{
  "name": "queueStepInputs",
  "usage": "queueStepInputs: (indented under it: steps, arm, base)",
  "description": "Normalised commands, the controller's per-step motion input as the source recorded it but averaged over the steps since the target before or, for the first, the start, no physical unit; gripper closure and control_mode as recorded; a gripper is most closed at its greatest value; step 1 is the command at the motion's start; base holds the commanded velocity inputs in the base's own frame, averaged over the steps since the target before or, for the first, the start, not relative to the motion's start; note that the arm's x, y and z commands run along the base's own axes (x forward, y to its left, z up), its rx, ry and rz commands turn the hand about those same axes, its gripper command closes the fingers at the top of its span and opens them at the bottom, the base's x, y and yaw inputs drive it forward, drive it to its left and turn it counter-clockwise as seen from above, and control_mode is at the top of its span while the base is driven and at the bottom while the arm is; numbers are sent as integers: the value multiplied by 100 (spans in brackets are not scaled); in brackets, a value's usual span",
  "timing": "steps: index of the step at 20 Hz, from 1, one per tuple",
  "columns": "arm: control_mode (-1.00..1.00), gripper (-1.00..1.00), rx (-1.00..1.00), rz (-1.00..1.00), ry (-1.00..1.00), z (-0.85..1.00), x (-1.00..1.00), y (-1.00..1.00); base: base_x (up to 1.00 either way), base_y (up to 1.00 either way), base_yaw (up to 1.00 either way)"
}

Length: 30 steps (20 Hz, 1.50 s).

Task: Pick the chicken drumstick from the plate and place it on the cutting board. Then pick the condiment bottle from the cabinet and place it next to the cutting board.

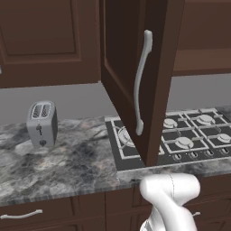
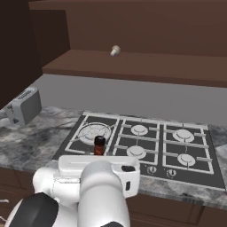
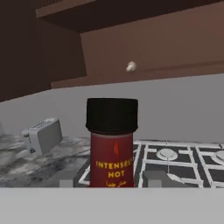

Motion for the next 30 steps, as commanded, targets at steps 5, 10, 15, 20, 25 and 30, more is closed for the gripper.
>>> queueStepInputs:
  steps: [5,10,15,20,25,30]
  arm:
    - [-100,100,0,5,-25,-10,-5,0]
    - [-100,100,-1,2,-15,0,-9,0]
    - [-100,100,0,1,-3,0,-1,0]
    - [-100,100,0,2,-4,0,-13,0]
    - [-100,100,0,4,-8,0,-43,0]
    - [-100,100,0,4,-8,0,-49,0]
  base:
    - [0,0,0]
    - [0,0,0]
    - [0,0,0]
    - [0,0,0]
    - [0,0,0]
    - [0,0,0]
